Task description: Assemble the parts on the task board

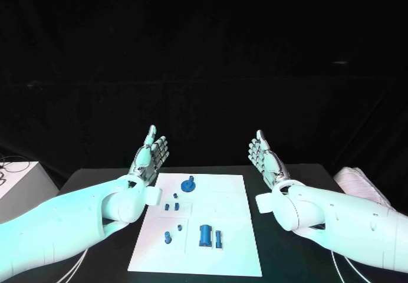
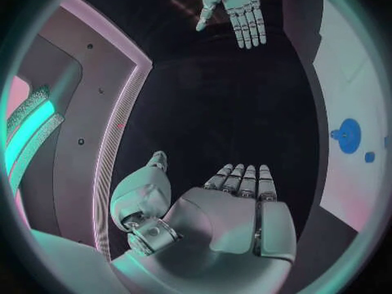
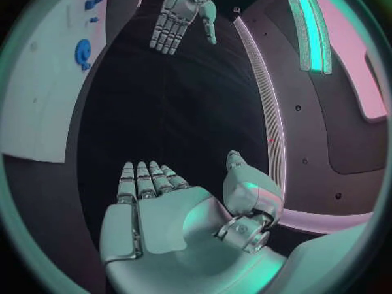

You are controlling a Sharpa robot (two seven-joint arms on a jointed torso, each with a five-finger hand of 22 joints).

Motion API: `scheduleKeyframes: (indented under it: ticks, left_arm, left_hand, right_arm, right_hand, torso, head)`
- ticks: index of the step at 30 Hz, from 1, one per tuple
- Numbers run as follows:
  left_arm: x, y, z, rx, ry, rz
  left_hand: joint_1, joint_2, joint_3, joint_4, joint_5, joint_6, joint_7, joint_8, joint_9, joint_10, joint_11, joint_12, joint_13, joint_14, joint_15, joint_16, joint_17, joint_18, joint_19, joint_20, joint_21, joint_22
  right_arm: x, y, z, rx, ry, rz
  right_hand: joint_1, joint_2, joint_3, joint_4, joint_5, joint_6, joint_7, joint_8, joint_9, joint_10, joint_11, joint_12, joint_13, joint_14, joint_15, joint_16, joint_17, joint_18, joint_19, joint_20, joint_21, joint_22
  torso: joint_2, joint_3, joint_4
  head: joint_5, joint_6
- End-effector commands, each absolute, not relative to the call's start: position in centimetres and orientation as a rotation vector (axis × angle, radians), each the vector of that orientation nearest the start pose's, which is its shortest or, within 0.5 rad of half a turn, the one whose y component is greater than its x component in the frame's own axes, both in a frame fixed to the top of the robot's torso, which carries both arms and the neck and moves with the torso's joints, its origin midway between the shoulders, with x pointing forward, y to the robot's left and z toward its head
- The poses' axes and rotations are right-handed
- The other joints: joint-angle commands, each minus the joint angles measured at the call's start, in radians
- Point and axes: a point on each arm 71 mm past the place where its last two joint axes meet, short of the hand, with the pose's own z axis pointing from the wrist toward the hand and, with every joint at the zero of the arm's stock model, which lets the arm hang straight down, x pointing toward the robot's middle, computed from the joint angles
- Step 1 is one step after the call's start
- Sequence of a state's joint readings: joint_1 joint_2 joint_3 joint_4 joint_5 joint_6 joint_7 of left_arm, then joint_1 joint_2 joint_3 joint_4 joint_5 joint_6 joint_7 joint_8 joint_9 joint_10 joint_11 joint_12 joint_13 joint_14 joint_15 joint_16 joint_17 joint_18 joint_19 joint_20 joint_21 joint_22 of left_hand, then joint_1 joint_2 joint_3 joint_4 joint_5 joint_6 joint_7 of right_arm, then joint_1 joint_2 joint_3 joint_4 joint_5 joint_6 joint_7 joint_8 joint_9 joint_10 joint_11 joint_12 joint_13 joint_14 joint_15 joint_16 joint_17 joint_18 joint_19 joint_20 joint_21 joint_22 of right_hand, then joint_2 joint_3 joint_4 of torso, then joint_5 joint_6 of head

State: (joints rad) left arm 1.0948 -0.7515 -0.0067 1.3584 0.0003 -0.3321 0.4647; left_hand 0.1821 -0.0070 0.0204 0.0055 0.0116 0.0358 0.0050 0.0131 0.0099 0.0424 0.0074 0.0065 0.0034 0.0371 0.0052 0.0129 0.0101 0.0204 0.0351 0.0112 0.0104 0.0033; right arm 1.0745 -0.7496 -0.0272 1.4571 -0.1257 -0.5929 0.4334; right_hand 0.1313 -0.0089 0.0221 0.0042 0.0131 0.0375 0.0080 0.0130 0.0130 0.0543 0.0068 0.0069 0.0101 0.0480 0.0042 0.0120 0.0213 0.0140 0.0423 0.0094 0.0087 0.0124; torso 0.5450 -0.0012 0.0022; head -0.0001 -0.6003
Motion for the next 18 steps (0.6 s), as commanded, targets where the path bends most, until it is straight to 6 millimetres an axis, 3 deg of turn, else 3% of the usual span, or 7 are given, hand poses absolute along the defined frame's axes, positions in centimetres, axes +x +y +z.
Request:
scheduleKeyframes:
  ticks: [1, 10, 18]
  left_arm:
    - [49.3, 21.4, -22.5, -1.19, 1.25, -1.322]
    - [46.5, 19.4, -22.4, -1.207, 1.221, -1.239]
    - [46.2, 19.2, -22.4, -1.209, 1.218, -1.229]
  left_hand:
    - [-0.182, 0.007, -0.02, -0.006, -0.012, -0.036, -0.005, -0.013, -0.01, -0.042, -0.007, -0.007, -0.003, -0.037, -0.005, -0.013, -0.01, -0.02, -0.035, -0.011, -0.01, -0.003]
    - [-0.182, 0.007, -0.02, -0.006, -0.012, -0.036, -0.005, -0.013, -0.01, -0.042, -0.007, -0.007, -0.003, -0.037, -0.005, -0.013, -0.01, -0.02, -0.035, -0.011, -0.01, -0.003]
    - [-0.182, 0.007, -0.02, -0.006, -0.012, -0.036, -0.005, -0.013, -0.01, -0.042, -0.007, -0.007, -0.003, -0.037, -0.005, -0.013, -0.01, -0.02, -0.035, -0.011, -0.01, -0.003]
  right_arm:
    - [47.2, -19.8, -22.9, 1.173, 1.241, 1.223]
    - [46.2, -19.2, -22.4, 1.209, 1.218, 1.229]
    - [46.2, -19.2, -22.4, 1.209, 1.218, 1.229]
  right_hand:
    - [-0.131, 0.009, -0.022, -0.004, -0.013, -0.038, -0.008, -0.013, -0.013, -0.054, -0.007, -0.007, -0.01, -0.048, -0.004, -0.012, -0.021, -0.014, -0.042, -0.009, -0.009, -0.012]
    - [-0.131, 0.009, -0.022, -0.004, -0.013, -0.038, -0.008, -0.013, -0.013, -0.054, -0.007, -0.007, -0.01, -0.048, -0.004, -0.012, -0.021, -0.014, -0.042, -0.009, -0.009, -0.012]
    - [-0.131, 0.009, -0.022, -0.004, -0.013, -0.038, -0.008, -0.013, -0.013, -0.054, -0.007, -0.007, -0.01, -0.048, -0.004, -0.012, -0.021, -0.014, -0.042, -0.009, -0.009, -0.012]
  torso:
    - [-0.001, 0.0012, -0.0022]
    - [-0.001, 0.0012, -0.0022]
    - [-0.001, 0.0012, -0.0022]
  head:
    - [0.0, 0.0]
    - [0.0, 0.0]
    - [0.0, 0.0]
